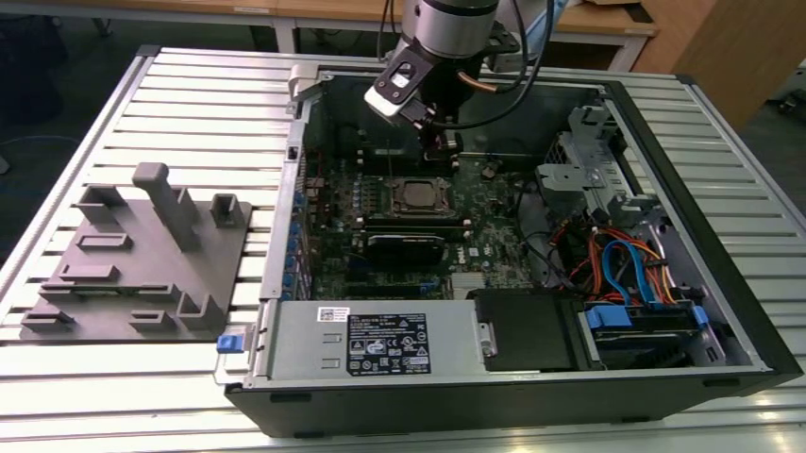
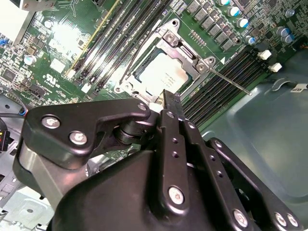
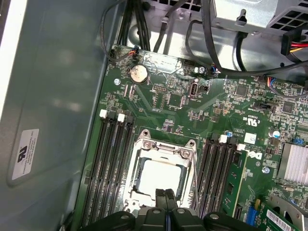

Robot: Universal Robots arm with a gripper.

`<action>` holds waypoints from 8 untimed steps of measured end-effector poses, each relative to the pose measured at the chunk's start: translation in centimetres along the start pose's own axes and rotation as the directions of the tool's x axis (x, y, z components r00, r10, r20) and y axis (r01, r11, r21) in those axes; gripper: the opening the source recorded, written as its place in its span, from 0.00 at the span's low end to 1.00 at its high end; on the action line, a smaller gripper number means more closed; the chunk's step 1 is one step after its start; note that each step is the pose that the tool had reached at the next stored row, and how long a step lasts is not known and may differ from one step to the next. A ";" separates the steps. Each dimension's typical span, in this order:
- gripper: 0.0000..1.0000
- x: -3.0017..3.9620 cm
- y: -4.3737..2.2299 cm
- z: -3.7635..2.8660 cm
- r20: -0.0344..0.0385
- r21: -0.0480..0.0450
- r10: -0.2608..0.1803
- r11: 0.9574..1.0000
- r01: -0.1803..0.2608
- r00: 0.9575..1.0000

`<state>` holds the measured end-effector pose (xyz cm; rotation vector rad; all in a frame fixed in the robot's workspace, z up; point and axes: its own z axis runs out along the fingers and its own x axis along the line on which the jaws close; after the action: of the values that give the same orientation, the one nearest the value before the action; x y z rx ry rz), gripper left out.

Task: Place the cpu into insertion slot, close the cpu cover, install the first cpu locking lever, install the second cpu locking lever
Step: 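Install the first cpu locking lever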

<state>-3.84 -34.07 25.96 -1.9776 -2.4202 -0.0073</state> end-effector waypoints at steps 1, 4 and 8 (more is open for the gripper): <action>0.10 0.00 0.00 0.00 0.000 0.000 0.000 1.000 0.000 1.000; 0.10 0.00 0.00 0.00 0.000 0.000 0.000 1.000 0.000 1.000; 0.10 0.00 0.00 0.00 0.000 0.000 -0.003 1.000 0.003 1.000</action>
<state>-3.84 -34.07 25.96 -1.9739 -2.4232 -0.0072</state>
